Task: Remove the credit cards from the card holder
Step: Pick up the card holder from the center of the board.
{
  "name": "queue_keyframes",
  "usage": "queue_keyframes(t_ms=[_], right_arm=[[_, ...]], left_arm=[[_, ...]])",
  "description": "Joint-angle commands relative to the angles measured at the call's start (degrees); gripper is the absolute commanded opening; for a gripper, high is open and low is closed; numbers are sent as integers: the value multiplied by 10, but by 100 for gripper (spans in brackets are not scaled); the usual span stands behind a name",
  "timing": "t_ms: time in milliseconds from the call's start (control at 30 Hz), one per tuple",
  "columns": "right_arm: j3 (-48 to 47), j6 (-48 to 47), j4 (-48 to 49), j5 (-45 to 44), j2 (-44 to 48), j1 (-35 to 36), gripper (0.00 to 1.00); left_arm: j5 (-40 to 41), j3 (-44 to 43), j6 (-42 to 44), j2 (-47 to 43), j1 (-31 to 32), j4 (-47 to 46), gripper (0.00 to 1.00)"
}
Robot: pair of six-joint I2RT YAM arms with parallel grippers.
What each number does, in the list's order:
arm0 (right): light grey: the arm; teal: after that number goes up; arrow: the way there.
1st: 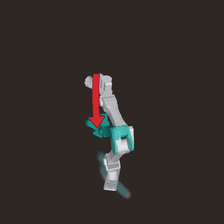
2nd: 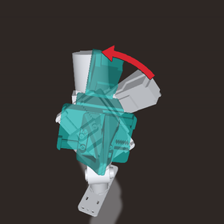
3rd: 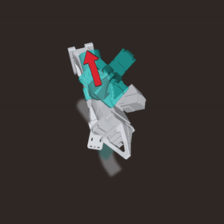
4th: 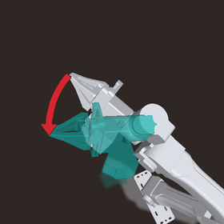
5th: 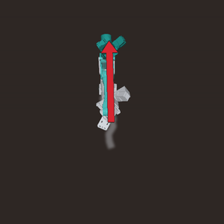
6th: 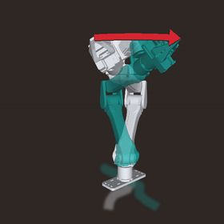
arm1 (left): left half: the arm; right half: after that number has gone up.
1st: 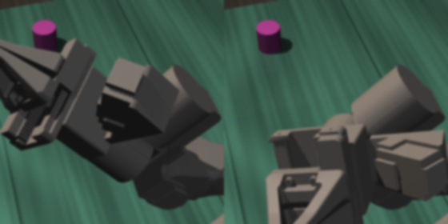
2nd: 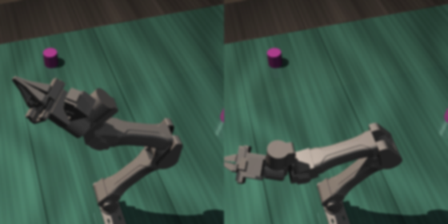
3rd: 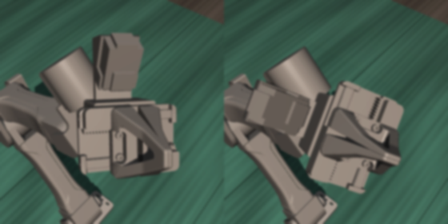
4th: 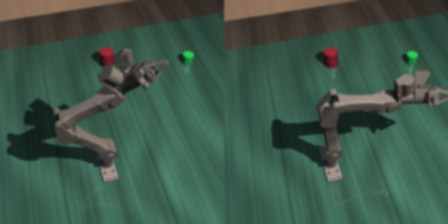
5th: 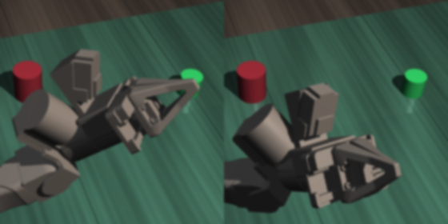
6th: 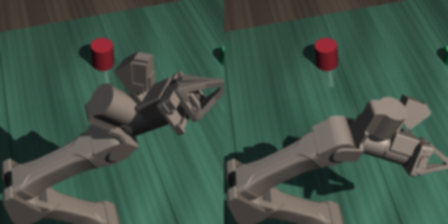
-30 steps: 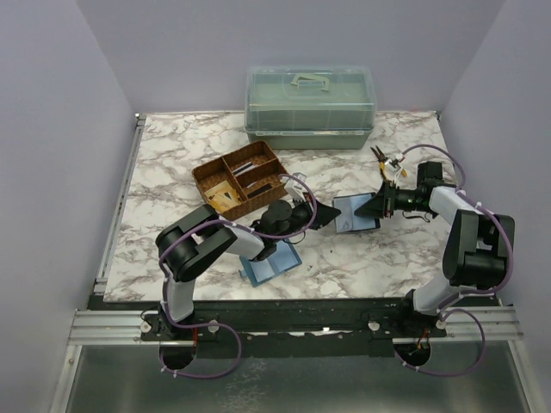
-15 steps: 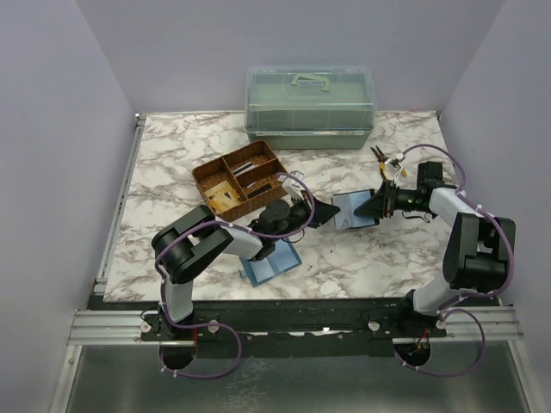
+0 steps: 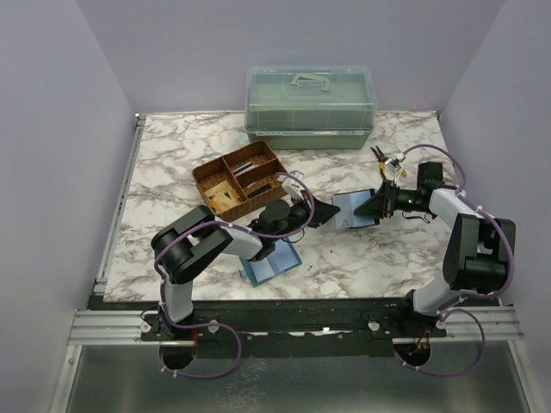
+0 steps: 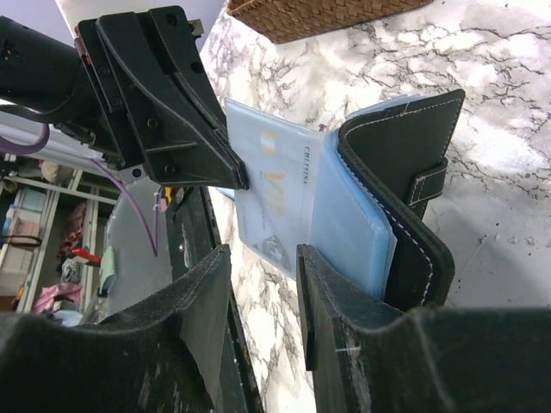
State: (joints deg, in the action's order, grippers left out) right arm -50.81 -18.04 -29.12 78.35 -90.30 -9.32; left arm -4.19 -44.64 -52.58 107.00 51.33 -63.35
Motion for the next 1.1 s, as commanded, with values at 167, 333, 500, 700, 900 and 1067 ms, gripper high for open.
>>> queue_keyframes(t_ms=[167,333,500,700,900,1067], right_arm=[[8,6,15,23,18,4,43],[10,12,20,19,19,4,43],[9,18,23,21,19,4,43],[7,27,26,27,23,4,43],[10,39,37,19,29,4,43],[16,61,59,-9,32,4,45]], left_arm=[[14,-2,-5,-35,-2,-40,0],[14,-3,-7,-35,-2,-41,0],[12,-4,-7,-35,-1,-42,0],[14,-6,-16,-29,-1,-49,0],[14,-10,-16,-27,0,-52,0],[12,-18,-20,-15,0,-53,0]])
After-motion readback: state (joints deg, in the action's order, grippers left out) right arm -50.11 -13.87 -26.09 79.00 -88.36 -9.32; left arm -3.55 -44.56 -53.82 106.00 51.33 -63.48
